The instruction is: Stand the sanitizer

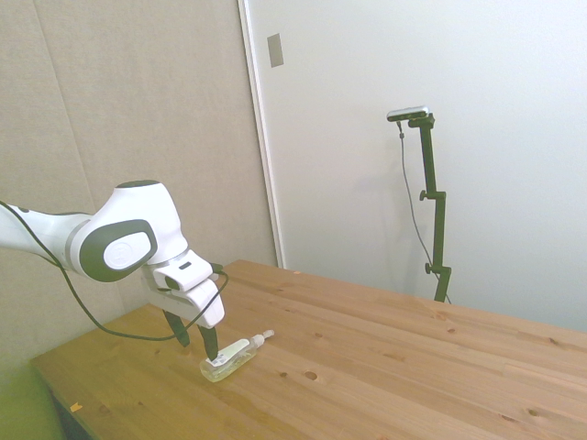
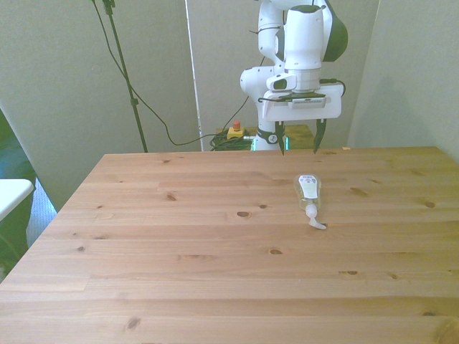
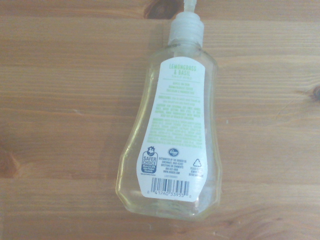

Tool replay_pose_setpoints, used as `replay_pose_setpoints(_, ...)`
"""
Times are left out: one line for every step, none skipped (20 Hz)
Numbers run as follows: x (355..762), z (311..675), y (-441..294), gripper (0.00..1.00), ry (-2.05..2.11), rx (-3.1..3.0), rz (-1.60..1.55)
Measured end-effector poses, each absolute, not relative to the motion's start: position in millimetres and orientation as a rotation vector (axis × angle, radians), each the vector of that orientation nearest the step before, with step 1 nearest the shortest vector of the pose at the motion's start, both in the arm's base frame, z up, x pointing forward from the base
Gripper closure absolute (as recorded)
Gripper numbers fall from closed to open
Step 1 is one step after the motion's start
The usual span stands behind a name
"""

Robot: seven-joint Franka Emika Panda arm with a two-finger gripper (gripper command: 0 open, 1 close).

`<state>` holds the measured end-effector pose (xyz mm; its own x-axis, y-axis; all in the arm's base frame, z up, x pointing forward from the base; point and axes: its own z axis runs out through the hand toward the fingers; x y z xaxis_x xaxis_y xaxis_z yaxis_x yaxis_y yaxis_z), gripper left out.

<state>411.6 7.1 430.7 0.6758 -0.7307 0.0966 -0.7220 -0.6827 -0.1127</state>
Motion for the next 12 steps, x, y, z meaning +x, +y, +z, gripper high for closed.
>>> replay_pose_setpoints(411.8,430.7,6.8,0.0,1.223,-2.815,-0.205)
replay_pose_setpoints(412.1,430.1,5.7,0.0,1.224,-2.814,-0.2)
replay_pose_setpoints(414.2,430.3,4.9,0.0,1.229,-2.81,-0.202)
replay_pose_setpoints(419.7,432.0,4.5,0.0,1.235,-2.801,-0.209)
replay_pose_setpoints(427.9,434.2,5.1,0.0,1.25,-2.785,-0.224)
replay_pose_setpoints(438.8,436.3,6.1,0.0,1.271,-2.763,-0.244)
replay_pose_setpoints(450.9,436.1,7.5,0.0,1.295,-2.744,-0.251)
replay_pose_setpoints(462.8,433.9,10.5,0.0,1.315,-2.729,-0.254)
replay_pose_setpoints(474.8,430.2,14.3,0.0,1.335,-2.715,-0.254)
replay_pose_setpoints(486.4,425.4,18.8,0.0,1.353,-2.705,-0.247)
replay_pose_setpoints(497.6,421.5,23.6,0.0,1.371,-2.691,-0.249)
replay_pose_setpoints(508.3,418.4,26.9,0.0,1.389,-2.683,-0.255)
